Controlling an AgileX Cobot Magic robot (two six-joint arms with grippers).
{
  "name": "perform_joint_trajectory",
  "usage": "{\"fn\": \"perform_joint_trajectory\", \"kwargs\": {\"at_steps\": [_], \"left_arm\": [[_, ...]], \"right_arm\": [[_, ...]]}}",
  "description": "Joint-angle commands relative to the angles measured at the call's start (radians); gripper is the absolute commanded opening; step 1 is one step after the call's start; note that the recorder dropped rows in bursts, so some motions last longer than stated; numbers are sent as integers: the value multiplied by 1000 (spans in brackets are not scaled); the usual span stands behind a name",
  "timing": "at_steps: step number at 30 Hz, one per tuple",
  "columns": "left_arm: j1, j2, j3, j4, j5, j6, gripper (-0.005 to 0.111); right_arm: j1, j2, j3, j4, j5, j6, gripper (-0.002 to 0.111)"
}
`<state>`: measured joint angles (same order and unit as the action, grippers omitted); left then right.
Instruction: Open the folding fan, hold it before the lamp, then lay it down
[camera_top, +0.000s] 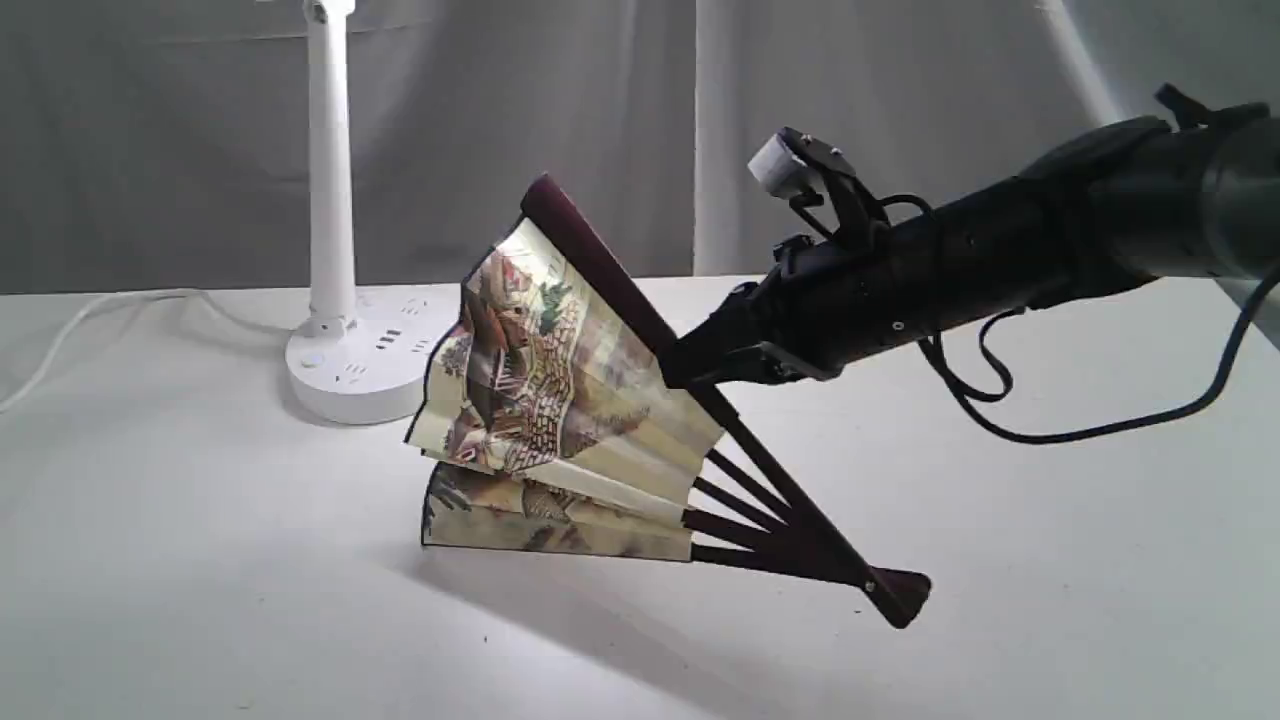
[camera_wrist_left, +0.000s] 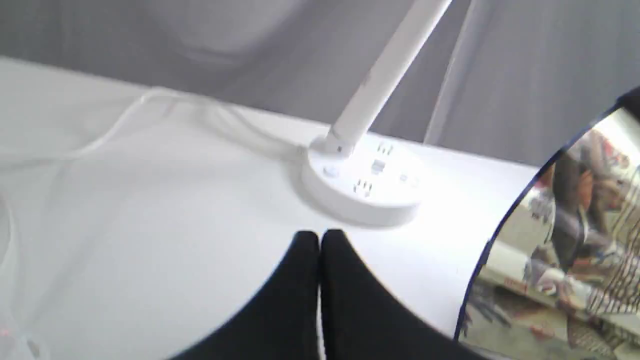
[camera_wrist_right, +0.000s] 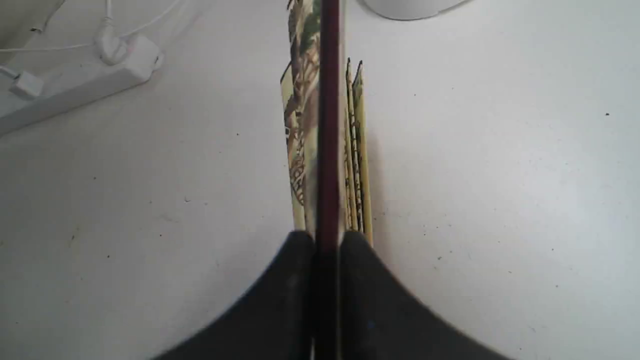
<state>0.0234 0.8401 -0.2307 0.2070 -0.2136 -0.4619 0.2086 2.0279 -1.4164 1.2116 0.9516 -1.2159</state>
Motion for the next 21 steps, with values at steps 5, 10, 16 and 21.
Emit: {"fn": "perform_joint_trajectory", "kwargs": {"at_steps": [5, 10, 16, 21], "left_arm": [[-5, 240, -7, 241, -183, -99, 0], [-5, 373, -7, 369, -444, -116, 0], [-5, 505, -7, 415, -438, -358, 0], [-5, 608, -12, 492, -478, -487, 0]], "right_arm": [[-1, -15, 1, -1, 13, -13, 0], [1, -4, 1, -115, -1, -35, 0], [1, 72, 1, -198, -33, -14, 0], [1, 138, 1, -124, -65, 81, 0]]}}
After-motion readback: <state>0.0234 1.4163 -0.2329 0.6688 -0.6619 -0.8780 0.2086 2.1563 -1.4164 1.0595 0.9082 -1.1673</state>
